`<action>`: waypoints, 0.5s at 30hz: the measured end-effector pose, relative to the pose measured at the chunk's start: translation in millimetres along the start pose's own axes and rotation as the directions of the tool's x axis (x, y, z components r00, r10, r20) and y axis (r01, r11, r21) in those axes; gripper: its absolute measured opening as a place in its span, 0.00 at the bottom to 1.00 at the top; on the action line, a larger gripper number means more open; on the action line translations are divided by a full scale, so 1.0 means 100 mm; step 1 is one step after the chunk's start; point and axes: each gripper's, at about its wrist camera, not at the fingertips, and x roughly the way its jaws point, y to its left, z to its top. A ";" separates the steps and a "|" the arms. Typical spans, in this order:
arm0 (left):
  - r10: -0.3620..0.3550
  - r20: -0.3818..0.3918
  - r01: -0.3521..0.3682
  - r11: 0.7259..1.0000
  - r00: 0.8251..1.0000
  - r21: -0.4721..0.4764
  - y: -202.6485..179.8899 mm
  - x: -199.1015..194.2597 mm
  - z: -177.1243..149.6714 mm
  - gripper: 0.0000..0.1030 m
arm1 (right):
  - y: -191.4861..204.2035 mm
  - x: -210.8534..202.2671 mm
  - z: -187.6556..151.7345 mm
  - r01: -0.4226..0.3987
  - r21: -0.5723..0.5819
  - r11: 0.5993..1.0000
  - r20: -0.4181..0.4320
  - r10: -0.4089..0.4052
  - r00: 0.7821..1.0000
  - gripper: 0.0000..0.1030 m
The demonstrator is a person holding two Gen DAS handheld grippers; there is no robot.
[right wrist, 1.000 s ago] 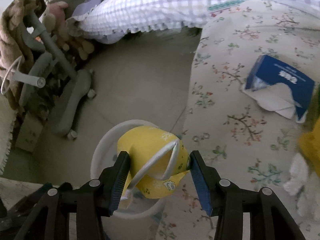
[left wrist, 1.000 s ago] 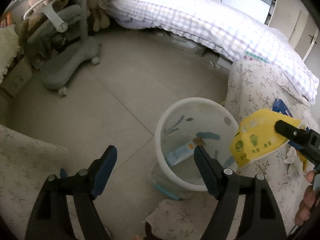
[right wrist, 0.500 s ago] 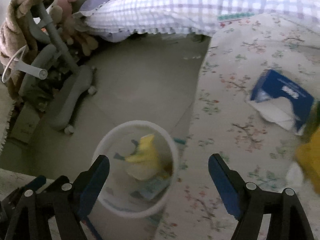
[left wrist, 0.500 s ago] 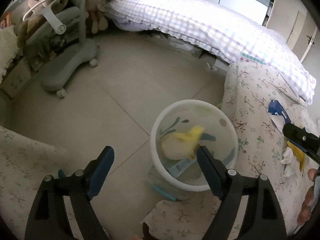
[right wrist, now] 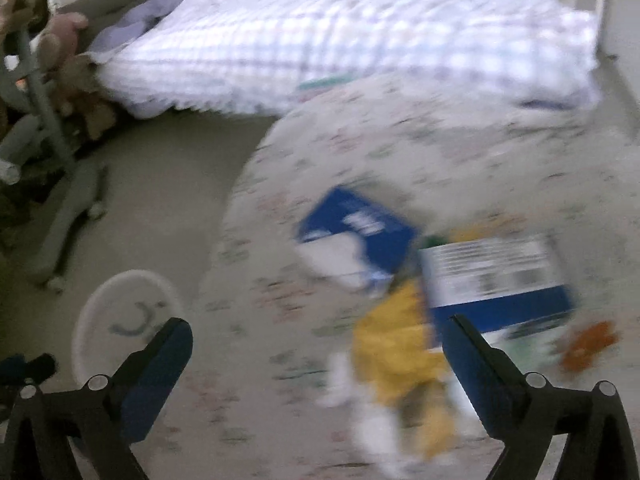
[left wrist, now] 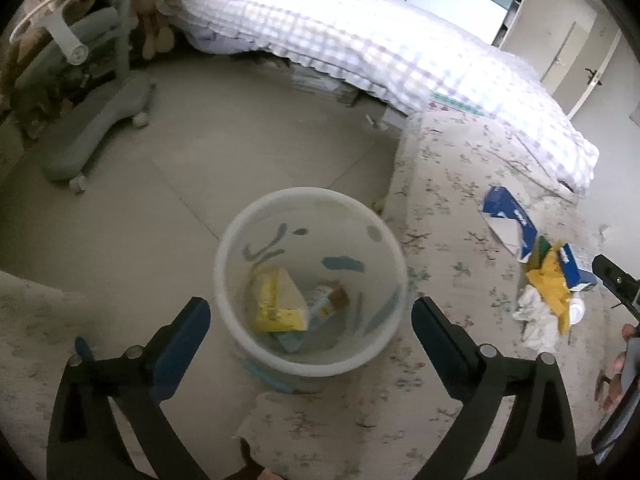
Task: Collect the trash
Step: 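Grasp the blue box on the trash pile with the right tool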
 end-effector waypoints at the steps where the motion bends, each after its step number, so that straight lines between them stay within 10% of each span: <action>1: -0.007 -0.003 0.008 1.000 1.000 0.003 -0.04 0.00 0.00 0.99 | -0.09 -0.03 0.01 0.016 0.002 1.000 0.006 -0.016 1.000 0.99; 15: -0.026 -0.023 0.028 0.996 0.999 0.089 -0.60 0.09 -0.01 1.00 | -0.78 0.05 0.00 0.016 0.037 0.999 -0.005 -0.016 1.000 0.99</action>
